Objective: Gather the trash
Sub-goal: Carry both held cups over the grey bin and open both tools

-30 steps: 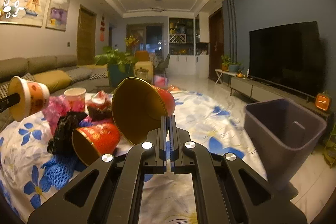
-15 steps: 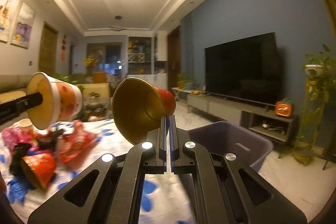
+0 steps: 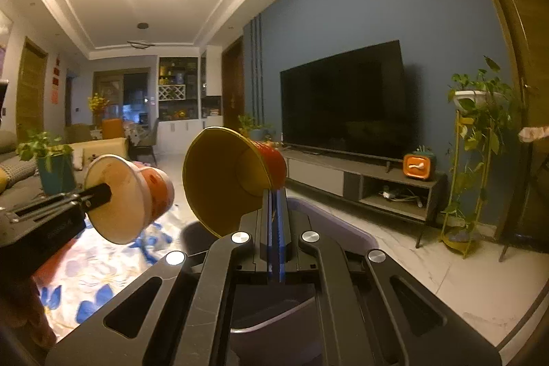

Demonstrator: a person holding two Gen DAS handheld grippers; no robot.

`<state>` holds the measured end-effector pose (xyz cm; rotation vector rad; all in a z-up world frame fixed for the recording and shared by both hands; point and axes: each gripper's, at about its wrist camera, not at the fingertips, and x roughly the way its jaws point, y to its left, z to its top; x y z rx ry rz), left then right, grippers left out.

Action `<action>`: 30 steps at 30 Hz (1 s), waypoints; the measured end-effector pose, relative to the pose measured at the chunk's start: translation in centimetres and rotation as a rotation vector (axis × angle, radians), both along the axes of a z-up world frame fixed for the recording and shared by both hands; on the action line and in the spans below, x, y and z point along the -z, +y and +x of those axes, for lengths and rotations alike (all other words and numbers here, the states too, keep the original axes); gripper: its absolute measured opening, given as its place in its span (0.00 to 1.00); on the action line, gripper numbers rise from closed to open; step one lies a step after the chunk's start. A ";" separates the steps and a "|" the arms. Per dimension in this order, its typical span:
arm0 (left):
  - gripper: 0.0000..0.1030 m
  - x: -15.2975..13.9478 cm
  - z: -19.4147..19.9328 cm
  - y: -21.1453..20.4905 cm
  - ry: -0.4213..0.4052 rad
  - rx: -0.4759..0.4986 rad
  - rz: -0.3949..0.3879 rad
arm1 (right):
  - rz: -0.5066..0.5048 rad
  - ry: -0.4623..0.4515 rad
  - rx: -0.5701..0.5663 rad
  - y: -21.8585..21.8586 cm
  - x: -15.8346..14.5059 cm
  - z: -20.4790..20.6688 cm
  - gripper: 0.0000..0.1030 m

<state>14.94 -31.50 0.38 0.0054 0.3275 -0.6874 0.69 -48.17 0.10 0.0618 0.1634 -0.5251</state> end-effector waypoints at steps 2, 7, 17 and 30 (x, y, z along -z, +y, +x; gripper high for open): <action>0.02 0.6 0.6 -1.1 0.008 0.015 0.012 | 0.003 0.004 0.015 -0.8 0.4 0.2 0.03; 0.02 1.8 1.5 -3.5 0.028 0.045 0.022 | 0.004 0.018 0.033 -1.9 1.1 0.7 0.03; 0.02 3.1 2.7 -6.3 0.052 0.082 0.034 | 0.029 0.034 0.041 -3.1 1.9 1.4 0.03; 0.03 4.1 3.8 -8.0 0.101 0.116 0.050 | 0.056 0.067 0.031 -3.7 3.0 3.0 0.03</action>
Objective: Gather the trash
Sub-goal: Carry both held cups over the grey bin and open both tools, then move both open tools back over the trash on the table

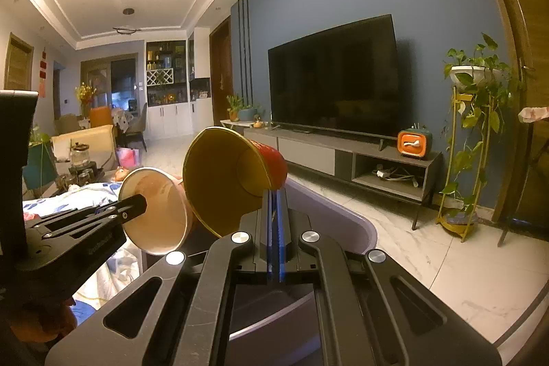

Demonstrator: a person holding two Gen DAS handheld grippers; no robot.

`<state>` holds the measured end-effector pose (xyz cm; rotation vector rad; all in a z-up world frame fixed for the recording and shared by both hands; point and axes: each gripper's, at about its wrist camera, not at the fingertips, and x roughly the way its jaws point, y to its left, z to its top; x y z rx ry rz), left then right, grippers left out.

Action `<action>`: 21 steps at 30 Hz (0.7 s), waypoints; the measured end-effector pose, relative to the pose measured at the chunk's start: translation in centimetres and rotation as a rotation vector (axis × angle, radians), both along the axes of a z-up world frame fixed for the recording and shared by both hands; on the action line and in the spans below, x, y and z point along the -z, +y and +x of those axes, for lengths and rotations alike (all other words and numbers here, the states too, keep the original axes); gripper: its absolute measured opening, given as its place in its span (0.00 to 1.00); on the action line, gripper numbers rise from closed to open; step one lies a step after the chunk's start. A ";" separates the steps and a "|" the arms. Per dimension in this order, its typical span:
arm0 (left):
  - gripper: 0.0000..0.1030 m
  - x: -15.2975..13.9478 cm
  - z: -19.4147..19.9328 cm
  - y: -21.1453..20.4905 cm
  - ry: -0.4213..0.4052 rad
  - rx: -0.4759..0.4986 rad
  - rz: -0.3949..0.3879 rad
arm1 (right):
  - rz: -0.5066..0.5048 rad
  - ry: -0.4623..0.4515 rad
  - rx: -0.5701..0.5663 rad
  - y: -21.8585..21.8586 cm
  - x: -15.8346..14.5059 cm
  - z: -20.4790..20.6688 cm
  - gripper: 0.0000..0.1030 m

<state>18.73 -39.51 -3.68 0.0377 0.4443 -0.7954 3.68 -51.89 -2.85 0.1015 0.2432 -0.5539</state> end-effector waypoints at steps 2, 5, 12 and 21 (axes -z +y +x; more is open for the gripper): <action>0.13 0.0 0.0 -0.1 0.005 0.008 0.001 | -0.002 0.010 0.001 0.0 0.1 0.4 0.03; 0.54 0.0 0.0 0.2 -0.008 0.007 -0.011 | 0.002 0.018 -0.001 0.0 0.3 0.6 0.03; 0.83 -1.0 -0.3 3.5 -0.026 -0.077 -0.075 | 0.030 0.031 -0.012 -0.6 0.6 1.3 0.04; 0.89 -3.0 -2.3 8.5 -0.059 -0.191 -0.079 | 0.012 -0.012 -0.019 0.3 -0.6 0.7 0.45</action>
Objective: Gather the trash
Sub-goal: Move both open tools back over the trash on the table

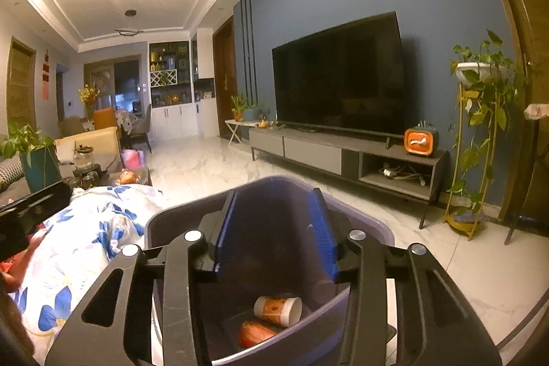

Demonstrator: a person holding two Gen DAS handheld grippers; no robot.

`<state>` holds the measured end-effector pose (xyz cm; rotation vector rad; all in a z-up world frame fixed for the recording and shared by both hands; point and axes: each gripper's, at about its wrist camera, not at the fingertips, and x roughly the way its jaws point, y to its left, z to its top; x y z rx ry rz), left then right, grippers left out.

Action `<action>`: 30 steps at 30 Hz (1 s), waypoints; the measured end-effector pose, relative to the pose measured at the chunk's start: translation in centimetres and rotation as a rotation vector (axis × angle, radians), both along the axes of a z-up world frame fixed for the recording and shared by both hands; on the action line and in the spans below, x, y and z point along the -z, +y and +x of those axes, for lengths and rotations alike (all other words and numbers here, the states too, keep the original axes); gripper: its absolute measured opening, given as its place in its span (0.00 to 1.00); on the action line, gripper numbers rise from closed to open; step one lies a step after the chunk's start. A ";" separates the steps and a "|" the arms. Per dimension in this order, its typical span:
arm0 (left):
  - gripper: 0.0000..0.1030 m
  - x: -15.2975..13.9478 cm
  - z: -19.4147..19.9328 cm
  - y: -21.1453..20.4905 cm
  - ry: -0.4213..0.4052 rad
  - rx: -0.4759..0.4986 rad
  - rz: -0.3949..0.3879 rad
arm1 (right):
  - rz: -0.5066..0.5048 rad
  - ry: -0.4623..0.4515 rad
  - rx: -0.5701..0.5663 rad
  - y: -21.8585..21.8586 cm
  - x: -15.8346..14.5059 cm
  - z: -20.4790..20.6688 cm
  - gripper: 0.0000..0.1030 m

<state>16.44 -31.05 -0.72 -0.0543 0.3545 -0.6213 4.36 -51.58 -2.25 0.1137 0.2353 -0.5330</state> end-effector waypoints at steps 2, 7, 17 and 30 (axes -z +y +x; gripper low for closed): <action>0.89 -0.5 -0.6 1.4 -0.012 -0.026 0.003 | 0.006 -0.009 -0.009 0.3 -0.4 -0.3 0.56; 0.90 -1.5 -2.2 4.7 -0.023 -0.085 0.003 | 0.009 -0.051 -0.058 2.6 -1.4 -1.6 0.71; 0.90 -1.8 -4.7 12.7 -0.044 -0.213 0.039 | 0.050 -0.074 -0.240 8.5 -2.3 -2.8 0.79; 0.90 -0.4 -8.3 25.4 -0.065 -0.419 0.075 | 0.073 -0.074 -0.468 18.3 -2.5 -3.2 0.83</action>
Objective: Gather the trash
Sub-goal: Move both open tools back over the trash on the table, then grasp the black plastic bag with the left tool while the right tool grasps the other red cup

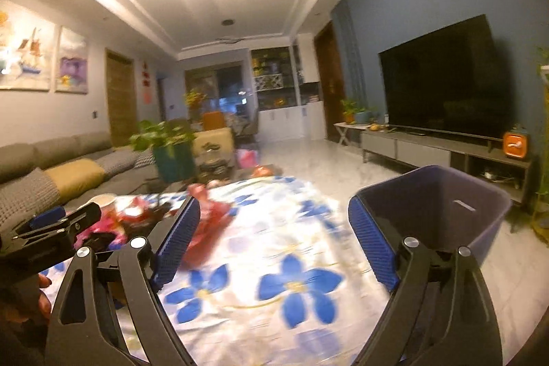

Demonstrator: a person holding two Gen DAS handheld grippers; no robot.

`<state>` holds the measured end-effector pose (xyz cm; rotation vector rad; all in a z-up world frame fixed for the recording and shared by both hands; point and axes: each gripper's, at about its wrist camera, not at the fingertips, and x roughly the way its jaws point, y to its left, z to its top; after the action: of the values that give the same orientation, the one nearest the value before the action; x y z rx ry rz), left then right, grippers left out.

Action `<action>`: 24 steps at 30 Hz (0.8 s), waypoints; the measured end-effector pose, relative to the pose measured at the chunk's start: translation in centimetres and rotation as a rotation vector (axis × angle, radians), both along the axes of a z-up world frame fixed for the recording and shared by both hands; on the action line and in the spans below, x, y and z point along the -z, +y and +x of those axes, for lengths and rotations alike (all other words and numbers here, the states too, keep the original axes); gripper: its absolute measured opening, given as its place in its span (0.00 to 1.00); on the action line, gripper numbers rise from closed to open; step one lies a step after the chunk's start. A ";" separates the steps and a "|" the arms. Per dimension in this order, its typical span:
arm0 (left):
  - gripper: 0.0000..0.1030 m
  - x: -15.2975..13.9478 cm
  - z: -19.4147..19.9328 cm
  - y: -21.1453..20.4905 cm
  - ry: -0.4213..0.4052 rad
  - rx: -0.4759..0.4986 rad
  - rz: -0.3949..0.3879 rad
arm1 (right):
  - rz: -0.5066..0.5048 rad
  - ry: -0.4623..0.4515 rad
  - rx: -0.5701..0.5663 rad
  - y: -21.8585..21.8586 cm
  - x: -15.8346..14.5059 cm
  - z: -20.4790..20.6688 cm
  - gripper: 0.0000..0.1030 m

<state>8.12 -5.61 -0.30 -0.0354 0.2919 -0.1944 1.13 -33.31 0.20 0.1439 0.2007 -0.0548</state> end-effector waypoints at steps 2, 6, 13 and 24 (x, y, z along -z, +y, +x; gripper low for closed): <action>0.90 0.5 -0.5 1.8 0.001 -0.031 0.010 | -0.005 0.008 -0.036 1.4 0.2 0.2 0.83; 0.90 1.6 -1.6 4.5 0.021 -0.086 0.004 | -0.015 0.025 -0.096 4.3 0.9 0.4 0.83; 0.90 4.1 -2.5 6.7 0.052 -0.123 -0.018 | -0.061 0.046 -0.165 9.3 2.9 0.3 0.83; 0.90 7.0 0.1 6.0 0.101 -0.067 0.010 | -0.091 0.099 -0.207 11.7 5.0 1.5 0.73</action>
<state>8.23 0.39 -7.34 -0.0447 0.3923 -0.1242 2.65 -21.56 -4.78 0.0292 0.3107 0.1348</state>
